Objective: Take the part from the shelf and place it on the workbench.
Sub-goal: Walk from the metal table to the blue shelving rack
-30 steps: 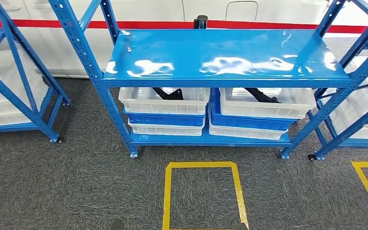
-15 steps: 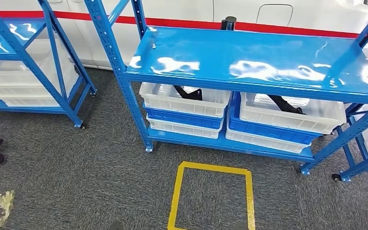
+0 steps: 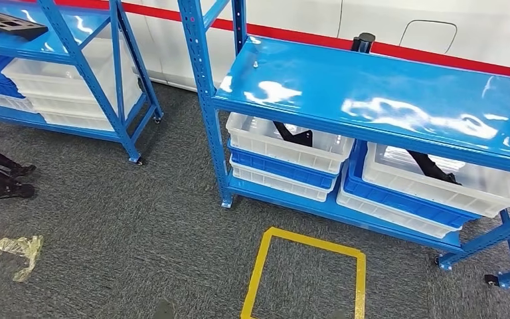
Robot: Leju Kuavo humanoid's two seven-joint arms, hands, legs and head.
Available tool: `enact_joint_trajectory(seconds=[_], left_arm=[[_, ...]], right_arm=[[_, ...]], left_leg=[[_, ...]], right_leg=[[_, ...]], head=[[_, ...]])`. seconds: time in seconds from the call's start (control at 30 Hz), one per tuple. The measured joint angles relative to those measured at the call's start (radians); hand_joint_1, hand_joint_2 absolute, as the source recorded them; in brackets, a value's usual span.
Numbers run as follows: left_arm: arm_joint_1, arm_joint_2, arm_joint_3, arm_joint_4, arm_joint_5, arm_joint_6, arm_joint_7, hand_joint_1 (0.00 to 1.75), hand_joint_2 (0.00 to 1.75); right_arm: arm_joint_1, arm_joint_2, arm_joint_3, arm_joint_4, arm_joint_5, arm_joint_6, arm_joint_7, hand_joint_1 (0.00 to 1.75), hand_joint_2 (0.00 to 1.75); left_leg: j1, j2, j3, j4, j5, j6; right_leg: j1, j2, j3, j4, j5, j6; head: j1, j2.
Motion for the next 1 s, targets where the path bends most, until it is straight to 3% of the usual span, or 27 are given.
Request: enact_joint_trajectory(seconds=[0.03, 0.07, 0.13, 0.27, 0.33, 0.47, 0.6, 0.63, 0.8, 1.0], left_arm=[[-0.001, 0.0, 0.0, 0.0, -0.001, -0.001, 0.001, 0.0, 0.0], [-0.001, 0.001, 0.0, 0.0, -0.003, -0.002, 0.002, 0.0, 0.0], [-0.002, 0.002, -0.001, 0.0, -0.004, -0.002, 0.004, 0.0, 0.0], [-0.003, 0.003, -0.002, 0.0, -0.004, -0.002, 0.008, 0.0, 0.0], [-0.003, 0.003, -0.002, 0.0, -0.004, -0.002, 0.008, 0.0, 0.0], [-0.003, 0.002, -0.003, 0.0, -0.004, -0.002, 0.008, 0.0, 0.0], [-0.003, 0.002, -0.004, 0.0, -0.004, -0.002, 0.008, 0.0, 0.0], [-0.003, 0.001, -0.004, 0.0, -0.004, -0.002, 0.008, 0.0, 0.0], [-0.003, 0.001, -0.004, 0.0, -0.004, -0.002, 0.008, 0.0, 0.0], [-0.003, 0.002, -0.004, 0.0, -0.004, -0.001, 0.008, 0.0, 0.0]], right_arm=[[-0.001, 0.001, 0.0, 0.0, -0.001, -0.001, 0.0, 0.0, 0.0], [-0.002, 0.002, 0.0, 0.0, -0.001, -0.002, -0.001, 0.0, 0.0], [-0.002, 0.004, 0.0, 0.0, -0.002, -0.004, -0.001, 0.0, 0.0], [-0.003, 0.005, -0.001, 0.0, -0.001, -0.006, -0.001, 0.0, 0.0], [-0.005, 0.005, -0.001, 0.0, 0.0, -0.006, -0.001, 0.0, 0.0], [-0.006, 0.004, -0.001, 0.0, 0.0, -0.007, -0.001, 0.0, 0.0], [-0.006, 0.004, -0.002, 0.0, -0.006, -0.007, -0.003, 0.0, 0.0], [-0.006, 0.004, -0.003, 0.0, -0.011, -0.007, -0.006, 0.0, 0.0], [-0.006, 0.004, -0.011, 0.0, -0.029, -0.007, -0.014, 0.0, 0.0], [-0.006, 0.01, -0.024, 0.0, -0.038, -0.006, -0.019, 0.0, 0.0]], left_leg=[[-0.001, -0.004, -0.002, 0.006, -0.004, -0.007], [-0.003, -0.006, -0.003, 0.011, -0.008, -0.013], [-0.007, -0.008, -0.006, 0.016, -0.013, -0.015], [-0.006, -0.006, -0.004, 0.013, -0.012, 0.025], [-0.006, -0.006, -0.002, 0.011, -0.011, 0.029], [-0.004, -0.006, 0.0, 0.007, -0.009, 0.018], [0.0, -0.006, 0.002, 0.003, -0.01, -0.026], [0.0, -0.006, 0.002, 0.003, -0.01, -0.032], [-0.004, -0.006, 0.001, 0.005, -0.011, -0.033], [-0.011, -0.006, -0.002, 0.014, -0.018, -0.021]], right_leg=[[-0.003, 0.002, 0.025, -0.058, 0.022, 0.004], [-0.005, 0.005, 0.041, -0.094, 0.035, 0.0], [-0.007, 0.008, 0.048, -0.107, 0.039, -0.015], [-0.003, 0.008, 0.05, -0.107, 0.041, -0.023], [0.0, 0.008, 0.05, -0.107, 0.04, -0.026], [0.005, 0.008, 0.05, -0.106, 0.038, -0.033], [0.008, 0.008, 0.05, -0.106, 0.037, -0.038], [0.008, 0.008, 0.05, -0.106, 0.036, -0.038], [0.004, 0.008, 0.051, -0.108, 0.037, -0.038], [-0.004, 0.007, 0.053, -0.109, 0.036, -0.035]], head=[[0.002, 0.0], [0.004, 0.0], [0.006, 0.0], [0.003, 0.0], [0.003, 0.0], [0.003, 0.0], [0.003, 0.0], [0.004, 0.0], [0.004, 0.0], [0.003, 0.0]])
